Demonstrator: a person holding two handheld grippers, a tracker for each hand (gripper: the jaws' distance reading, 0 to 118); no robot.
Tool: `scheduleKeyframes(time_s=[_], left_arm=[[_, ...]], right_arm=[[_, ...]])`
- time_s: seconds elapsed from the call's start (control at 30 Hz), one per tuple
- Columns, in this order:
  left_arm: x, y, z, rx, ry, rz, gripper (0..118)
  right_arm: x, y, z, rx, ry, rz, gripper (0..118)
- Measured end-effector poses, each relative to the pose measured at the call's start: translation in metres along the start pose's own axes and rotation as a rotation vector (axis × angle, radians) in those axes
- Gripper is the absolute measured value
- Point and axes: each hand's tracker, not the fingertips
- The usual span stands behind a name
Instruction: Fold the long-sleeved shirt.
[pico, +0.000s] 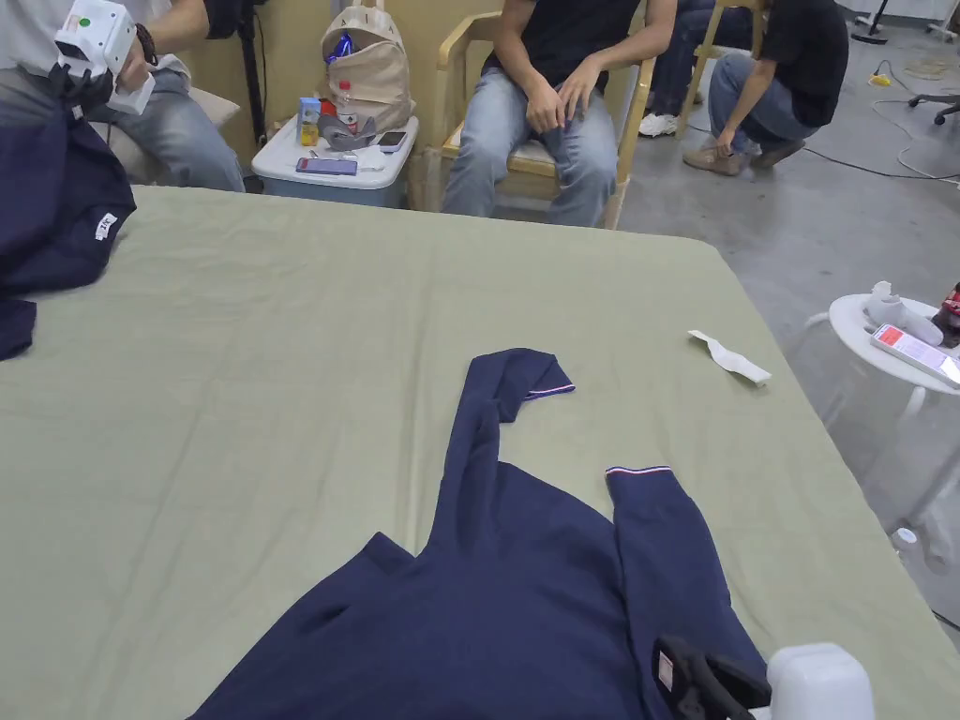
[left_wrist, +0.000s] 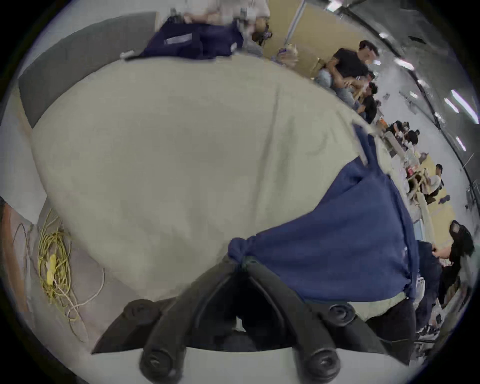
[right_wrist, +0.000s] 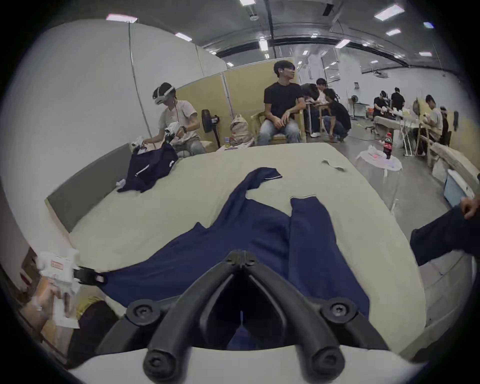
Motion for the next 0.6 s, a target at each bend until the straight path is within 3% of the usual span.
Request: scheduleKeyframes(time_s=[0.1,0.2,0.23,0.27,0.33,0.5,0.6], left_arm=[[0.013,0.002,0.039,0.070,-0.017,0.026,0],[0.015,0.003,0.032,0.044,0.002,-0.065,0],[0.019,0.002,0.032,0.031,0.019,-0.109,0],[0.026,0.003,0.029,0.013,0.039,-0.145,0],[0.033,0.003,0.025,0.013,0.054,-0.158,0],[0.037,0.015,0.015,-0.004,0.062,-0.166,0],[0.032,0.018,0.012,-0.014,0.067,-0.159,0]], right_arm=[[0.016,0.025,-0.031,0.021,-0.019,0.062,1],[0.045,0.057,-0.085,0.015,0.077,0.087,8],[0.053,0.069,-0.109,-0.025,0.104,0.082,36],[0.060,0.079,-0.133,-0.071,0.141,0.076,54],[0.067,0.097,-0.183,-0.140,0.212,0.087,72],[0.066,0.104,-0.288,-0.349,0.232,0.264,73],[0.087,0.086,-0.338,-0.442,0.238,0.203,73]])
